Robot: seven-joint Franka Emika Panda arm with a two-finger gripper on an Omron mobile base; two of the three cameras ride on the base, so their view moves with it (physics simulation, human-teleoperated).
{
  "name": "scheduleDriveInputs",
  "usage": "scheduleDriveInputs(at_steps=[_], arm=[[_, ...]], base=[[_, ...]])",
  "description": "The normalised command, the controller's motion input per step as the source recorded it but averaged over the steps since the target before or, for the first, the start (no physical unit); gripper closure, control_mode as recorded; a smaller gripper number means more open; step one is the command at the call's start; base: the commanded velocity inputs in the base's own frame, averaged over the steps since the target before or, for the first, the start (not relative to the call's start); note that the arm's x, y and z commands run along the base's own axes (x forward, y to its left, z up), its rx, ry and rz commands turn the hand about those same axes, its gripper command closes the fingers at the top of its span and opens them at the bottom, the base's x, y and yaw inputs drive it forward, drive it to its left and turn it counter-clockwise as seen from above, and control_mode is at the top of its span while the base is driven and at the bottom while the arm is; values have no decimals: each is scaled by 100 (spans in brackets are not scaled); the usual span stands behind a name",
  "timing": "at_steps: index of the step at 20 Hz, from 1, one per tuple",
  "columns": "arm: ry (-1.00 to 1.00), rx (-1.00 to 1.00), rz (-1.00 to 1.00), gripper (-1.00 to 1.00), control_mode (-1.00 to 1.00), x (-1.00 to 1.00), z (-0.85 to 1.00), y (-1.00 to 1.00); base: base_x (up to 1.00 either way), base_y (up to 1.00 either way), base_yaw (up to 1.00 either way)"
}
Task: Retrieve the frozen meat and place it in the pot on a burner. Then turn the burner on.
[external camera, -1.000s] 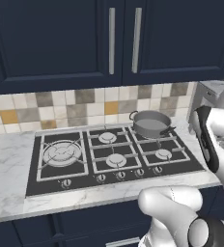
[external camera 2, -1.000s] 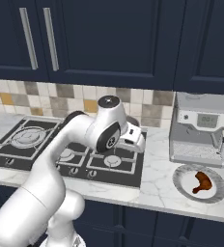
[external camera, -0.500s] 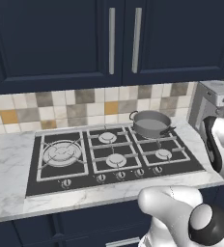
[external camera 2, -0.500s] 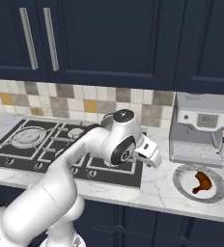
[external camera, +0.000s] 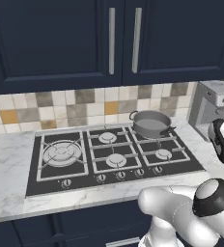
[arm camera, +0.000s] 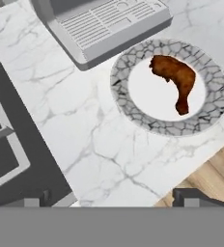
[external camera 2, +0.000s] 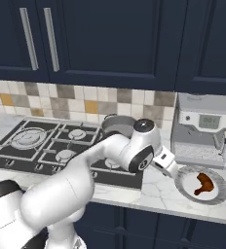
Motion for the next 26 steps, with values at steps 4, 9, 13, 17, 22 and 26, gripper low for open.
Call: scheduleDriveInputs(at_steps=[4, 9, 13, 17, 22, 26], arm=[[2, 7, -8, -100, -100, 41, -14, -58], [1, 4, -9, -100, -100, 20, -10, -68], [6, 2, -7, -100, -100, 17, -12, -63], [4, 0, -6, -100, -100, 1, -11, -61], [0, 3, -5, -100, -100, 0, -10, -51], [0, 5, -1, -100, -100, 4, -6, -31]], base=[[0, 0, 0], [0, 0, 0], [0, 0, 0], [0, 0, 0], [0, 0, 0], [0, 0, 0]])
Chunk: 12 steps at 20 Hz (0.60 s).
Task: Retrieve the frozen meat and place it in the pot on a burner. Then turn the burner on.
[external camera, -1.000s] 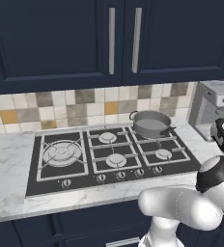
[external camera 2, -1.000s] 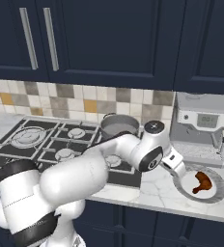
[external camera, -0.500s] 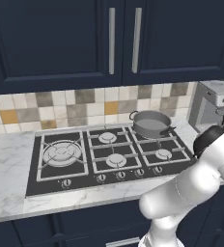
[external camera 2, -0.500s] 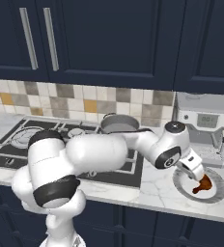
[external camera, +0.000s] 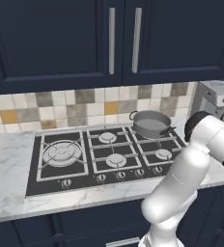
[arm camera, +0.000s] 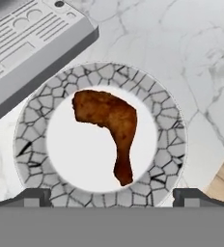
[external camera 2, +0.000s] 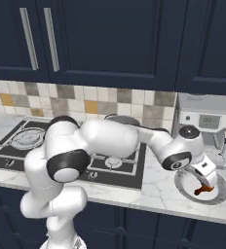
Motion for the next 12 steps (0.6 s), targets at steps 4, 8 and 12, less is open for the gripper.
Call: scheduleDriveInputs(at_steps=[4, 8, 12], arm=[[0, 0, 0, -100, -100, 0, -17, -11], [0, 0, 0, -100, -100, 0, -29, -4], [0, 0, 0, -100, -100, 0, -31, 0]], base=[[0, 0, 0], [0, 0, 0], [0, 0, 0]])
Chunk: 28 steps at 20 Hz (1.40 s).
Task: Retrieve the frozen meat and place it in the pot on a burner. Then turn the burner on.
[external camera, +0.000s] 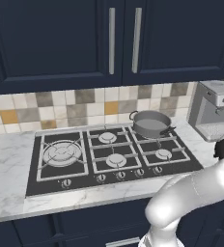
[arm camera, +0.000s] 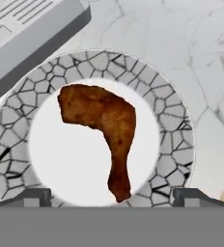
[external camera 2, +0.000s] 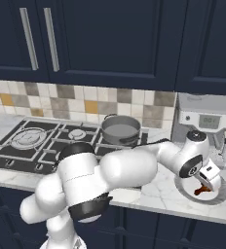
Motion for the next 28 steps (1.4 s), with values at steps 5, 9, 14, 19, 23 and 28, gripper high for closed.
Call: scheduleDriveInputs(at_steps=[5, 9, 14, 19, 23, 28], arm=[[0, 0, 0, -100, -100, 0, -32, 0], [0, 0, 0, -100, -100, 0, -34, -5], [0, 2, 0, -100, -100, 0, -25, -4], [0, 2, 0, -100, -100, 0, -23, -4], [0, 2, 0, -100, -100, 0, -20, -2], [0, 1, 0, -100, -100, 0, -15, 0]], base=[[0, 0, 0], [0, 0, 0], [0, 0, 0], [0, 0, 0], [0, 0, 0], [0, 0, 0]])
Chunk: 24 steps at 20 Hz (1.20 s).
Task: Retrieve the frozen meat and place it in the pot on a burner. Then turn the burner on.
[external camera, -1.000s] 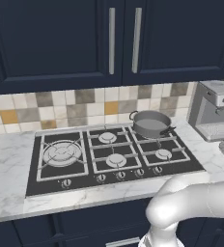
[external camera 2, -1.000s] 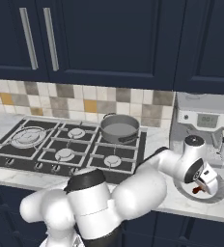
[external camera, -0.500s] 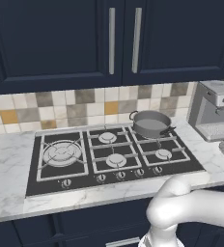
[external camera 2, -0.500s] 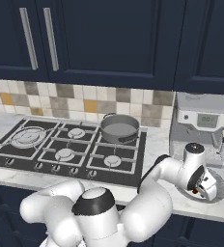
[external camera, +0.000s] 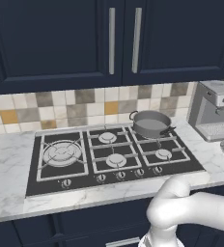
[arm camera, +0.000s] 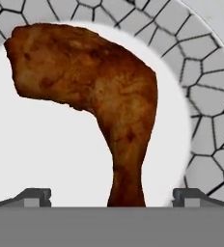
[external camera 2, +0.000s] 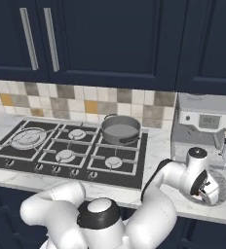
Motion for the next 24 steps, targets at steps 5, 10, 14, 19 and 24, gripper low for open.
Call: scheduleDriveInputs(at_steps=[5, 10, 14, 19, 24], arm=[[0, 0, 0, 100, -100, 3, -9, 0], [0, 0, 0, 100, -100, 3, -2, 0], [0, 0, 0, 100, -100, 0, 0, 0], [0, 0, 0, 100, -100, 0, 0, -1], [-10, -2, 0, 100, -100, -2, 12, 4]], base=[[0, 0, 0], [0, 0, 0], [0, 0, 0], [0, 0, 0], [0, 0, 0]])
